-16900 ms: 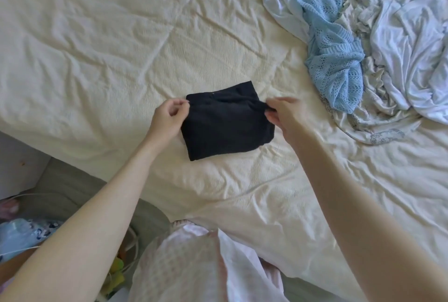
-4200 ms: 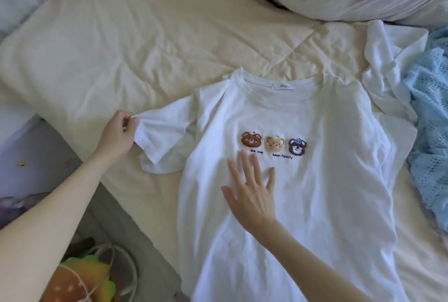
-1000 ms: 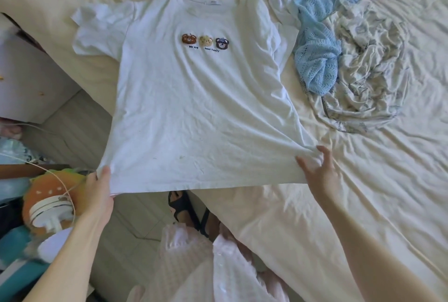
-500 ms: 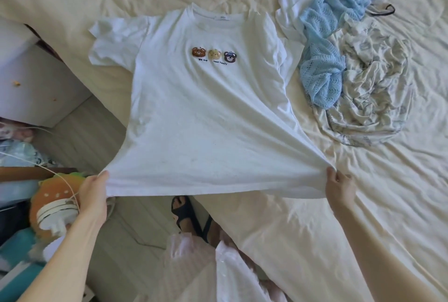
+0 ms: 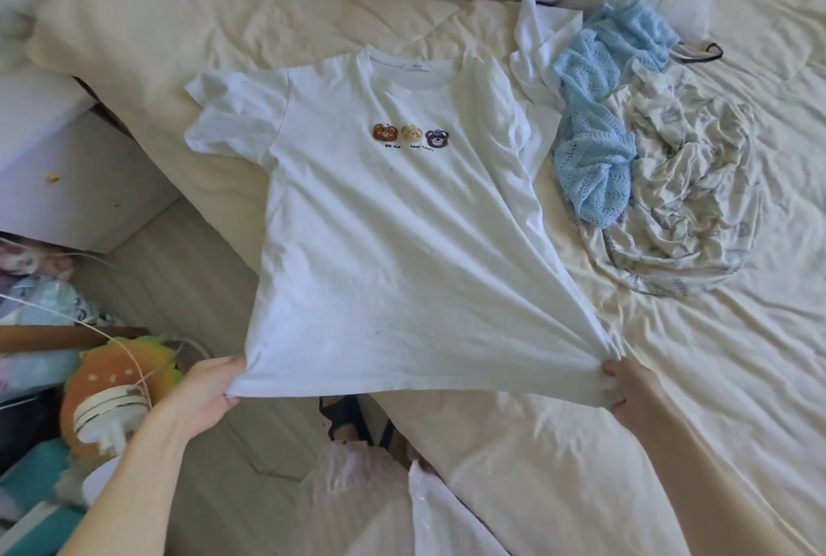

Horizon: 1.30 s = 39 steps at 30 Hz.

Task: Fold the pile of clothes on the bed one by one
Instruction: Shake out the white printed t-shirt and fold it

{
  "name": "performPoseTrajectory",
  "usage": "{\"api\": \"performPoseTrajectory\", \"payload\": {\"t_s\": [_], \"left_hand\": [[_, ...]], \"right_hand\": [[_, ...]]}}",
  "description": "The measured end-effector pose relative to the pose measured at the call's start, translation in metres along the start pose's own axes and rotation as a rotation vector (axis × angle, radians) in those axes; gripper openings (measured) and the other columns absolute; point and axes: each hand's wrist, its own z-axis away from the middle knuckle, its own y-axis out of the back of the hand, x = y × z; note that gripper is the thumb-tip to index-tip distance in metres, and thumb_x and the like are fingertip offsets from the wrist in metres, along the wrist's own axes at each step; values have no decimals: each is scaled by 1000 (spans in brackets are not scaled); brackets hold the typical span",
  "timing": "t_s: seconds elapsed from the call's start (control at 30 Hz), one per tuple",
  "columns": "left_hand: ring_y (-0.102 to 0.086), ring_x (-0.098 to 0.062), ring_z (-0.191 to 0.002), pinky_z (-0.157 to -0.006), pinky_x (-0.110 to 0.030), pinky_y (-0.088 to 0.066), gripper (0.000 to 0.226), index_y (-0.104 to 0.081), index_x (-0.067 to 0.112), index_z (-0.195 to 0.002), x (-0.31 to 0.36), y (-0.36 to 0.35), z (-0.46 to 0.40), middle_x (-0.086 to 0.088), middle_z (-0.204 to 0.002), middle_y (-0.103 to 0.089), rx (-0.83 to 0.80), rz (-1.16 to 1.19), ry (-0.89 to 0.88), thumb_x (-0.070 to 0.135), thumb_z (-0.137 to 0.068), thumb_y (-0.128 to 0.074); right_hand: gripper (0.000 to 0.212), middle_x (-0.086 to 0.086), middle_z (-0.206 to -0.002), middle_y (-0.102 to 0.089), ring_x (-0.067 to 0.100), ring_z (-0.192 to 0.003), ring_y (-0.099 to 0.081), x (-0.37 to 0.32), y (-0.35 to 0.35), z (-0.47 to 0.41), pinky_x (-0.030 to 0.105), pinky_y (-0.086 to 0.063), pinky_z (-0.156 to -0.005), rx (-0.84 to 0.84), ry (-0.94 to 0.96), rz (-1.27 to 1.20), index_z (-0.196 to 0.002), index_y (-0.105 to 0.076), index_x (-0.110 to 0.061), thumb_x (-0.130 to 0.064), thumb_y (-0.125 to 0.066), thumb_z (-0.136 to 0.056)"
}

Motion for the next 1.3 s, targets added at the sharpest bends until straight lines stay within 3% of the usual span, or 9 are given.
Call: {"api": "performPoseTrajectory", "payload": {"t_s": [0.23,0.37,0.5,0.57,0.7,0.87,1.0,1.13,1.3], "left_hand": [[-62,-26,-89,-72,-32,-48,16,-64,-1,-103,16,-2,15,-13,-97,-68,-33,-104,-25,9,-91,-59],[-57,-25,-85,-74,-37,-47,11,-55,5,-103,17,4,10,-9,-98,-59,182,123,-43,11,-95,-52],[-49,-24,-77,-69,-33,-40,14,-51,8,-89,21,5,-2,-9,-104,-46,478,167,-98,21,-94,-46],[-49,-27,-84,-69,-34,-39,26,-53,5,-107,22,0,-2,-9,-103,-49,582,105,-137,24,-94,-42],[-52,-28,-77,-72,-36,-41,39,-54,0,-120,25,1,0,-9,-88,-55,448,-35,-133,27,-92,-56],[-43,-20,-83,-62,-28,-33,20,-50,24,-74,22,0,17,5,-78,-47,425,-30,-437,27,-94,-51],[-32,-16,-63,-57,-29,-24,26,-41,14,-69,19,-13,29,0,-68,-37,467,9,-567,26,-91,-42],[-33,-13,-66,-59,-26,-28,25,-44,17,-68,29,-15,33,3,-69,-38,508,137,-529,27,-91,-41],[-48,-25,-99,-83,-35,-38,40,-52,2,-124,15,-1,14,-8,-108,-50,545,55,-304,31,-98,-41]], "right_hand": [[19,20,-83,-54,40,-84,-56,0,4,-1,54,-52,-82,211,167,204,-92,-64,7,-2,-50,-82],[33,25,-119,-57,37,-100,-56,-7,3,2,45,-51,-82,206,66,-83,-122,-58,3,-4,-55,-90],[32,18,-115,-59,27,-92,-57,-11,6,8,33,-51,-64,291,56,-320,-119,-60,1,-10,-60,-89],[30,13,-105,-58,25,-81,-55,-11,8,10,28,-45,-55,323,56,-304,-115,-62,-2,-13,-60,-88],[10,2,-90,-51,18,-78,-49,-18,9,10,27,-40,-55,256,-3,-391,-88,-58,-12,-10,-48,-88],[14,-3,-77,-47,11,-65,-43,-24,4,17,25,-34,-56,147,222,-356,-77,-52,-22,-21,-51,-90],[19,0,-82,-54,15,-71,-53,-15,13,24,32,-44,-63,-36,153,-259,-78,-57,-20,-33,-68,-86],[16,-3,-81,-55,11,-69,-52,-20,21,21,29,-42,-57,-16,197,-364,-79,-58,-22,-33,-63,-89],[13,-3,-88,-55,8,-68,-50,-22,26,14,23,-43,-52,98,143,-443,-80,-57,-21,-26,-62,-90]]}}
